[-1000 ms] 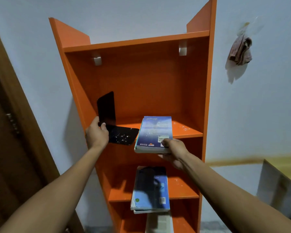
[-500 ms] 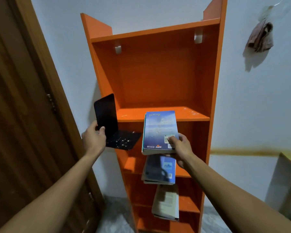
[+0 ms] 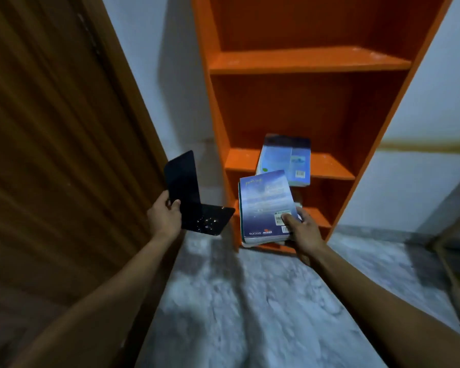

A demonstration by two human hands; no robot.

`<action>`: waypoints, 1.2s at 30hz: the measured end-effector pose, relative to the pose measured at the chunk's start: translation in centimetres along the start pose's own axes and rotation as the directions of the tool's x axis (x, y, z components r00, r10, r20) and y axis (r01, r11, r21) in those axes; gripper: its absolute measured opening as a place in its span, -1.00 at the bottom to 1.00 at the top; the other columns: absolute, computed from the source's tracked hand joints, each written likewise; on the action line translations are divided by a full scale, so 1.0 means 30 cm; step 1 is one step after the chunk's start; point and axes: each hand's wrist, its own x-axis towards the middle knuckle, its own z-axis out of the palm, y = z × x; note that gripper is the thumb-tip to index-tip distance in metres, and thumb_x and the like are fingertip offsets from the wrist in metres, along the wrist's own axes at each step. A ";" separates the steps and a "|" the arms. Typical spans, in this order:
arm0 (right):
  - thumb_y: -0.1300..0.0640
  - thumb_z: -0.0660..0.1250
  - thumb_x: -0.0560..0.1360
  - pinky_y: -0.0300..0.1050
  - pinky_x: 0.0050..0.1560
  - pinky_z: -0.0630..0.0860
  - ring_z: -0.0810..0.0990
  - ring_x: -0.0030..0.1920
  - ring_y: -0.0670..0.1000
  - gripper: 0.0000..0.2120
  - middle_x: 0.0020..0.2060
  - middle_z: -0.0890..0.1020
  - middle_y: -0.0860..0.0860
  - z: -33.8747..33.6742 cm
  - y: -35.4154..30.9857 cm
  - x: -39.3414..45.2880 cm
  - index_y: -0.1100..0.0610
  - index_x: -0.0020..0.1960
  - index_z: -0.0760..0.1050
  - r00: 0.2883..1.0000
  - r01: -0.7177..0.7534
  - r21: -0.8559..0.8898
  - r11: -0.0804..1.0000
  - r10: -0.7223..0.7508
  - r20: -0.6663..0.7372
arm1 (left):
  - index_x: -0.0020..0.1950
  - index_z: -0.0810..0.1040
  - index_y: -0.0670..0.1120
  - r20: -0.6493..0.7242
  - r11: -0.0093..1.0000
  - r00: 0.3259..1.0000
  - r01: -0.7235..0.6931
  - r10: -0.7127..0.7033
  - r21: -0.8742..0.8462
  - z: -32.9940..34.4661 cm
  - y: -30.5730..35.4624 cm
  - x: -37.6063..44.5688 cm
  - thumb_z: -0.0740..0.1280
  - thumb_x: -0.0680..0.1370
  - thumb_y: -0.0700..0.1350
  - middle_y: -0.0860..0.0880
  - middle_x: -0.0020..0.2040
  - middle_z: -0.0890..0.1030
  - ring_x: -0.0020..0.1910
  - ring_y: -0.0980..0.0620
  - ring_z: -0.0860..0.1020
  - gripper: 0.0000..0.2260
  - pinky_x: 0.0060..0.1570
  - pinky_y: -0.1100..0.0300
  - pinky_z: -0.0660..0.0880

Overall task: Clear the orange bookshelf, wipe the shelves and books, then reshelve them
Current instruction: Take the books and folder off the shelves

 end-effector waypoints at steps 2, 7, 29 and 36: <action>0.25 0.27 0.61 -0.04 -0.37 0.61 0.68 -0.28 0.07 -0.77 -0.04 0.67 0.14 -0.024 0.120 0.011 0.11 0.26 0.45 0.997 -0.075 -0.033 0.997 0.074 -0.014 | 0.20 0.58 -0.06 0.013 0.998 0.998 0.056 -0.057 0.013 0.070 -0.108 -0.040 0.27 0.64 -0.17 -0.03 0.03 0.63 0.04 -0.04 0.58 -0.83 0.05 0.08 0.53; 0.26 0.27 0.61 -0.03 -0.38 0.63 0.67 -0.23 0.11 -0.77 -0.02 0.66 0.15 -0.123 0.465 0.137 0.11 0.25 0.45 0.981 -0.192 -0.080 0.978 0.190 -0.036 | 0.21 0.59 -0.16 0.048 0.994 0.994 0.092 -0.095 0.062 0.352 -0.460 -0.118 0.30 0.61 -0.14 -0.19 0.03 0.65 0.04 -0.19 0.59 -0.79 0.09 -0.06 0.55; 0.27 0.24 0.63 -0.13 -0.45 0.51 0.62 -0.30 0.09 -0.70 -0.02 0.63 0.18 -0.648 2.259 0.724 0.04 0.32 0.40 0.842 -0.463 0.045 0.885 0.454 -0.291 | 0.33 0.55 -0.25 0.211 0.939 0.919 0.342 -0.332 -0.014 1.590 -1.999 -0.605 0.31 0.62 -0.24 -0.26 0.15 0.65 0.14 -0.18 0.61 -0.72 0.07 0.14 0.47; 0.31 0.32 0.59 0.13 -0.13 0.64 0.64 -0.08 0.25 -0.71 0.02 0.62 0.20 -0.689 2.464 0.798 0.13 0.27 0.41 0.850 -0.430 -0.100 0.897 0.365 -0.381 | 0.20 0.64 -0.24 0.241 0.937 0.915 0.346 -0.324 -0.053 1.687 -2.168 -0.565 0.33 0.62 -0.18 -0.21 -0.02 0.68 -0.04 -0.08 0.61 -0.78 -0.02 0.03 0.54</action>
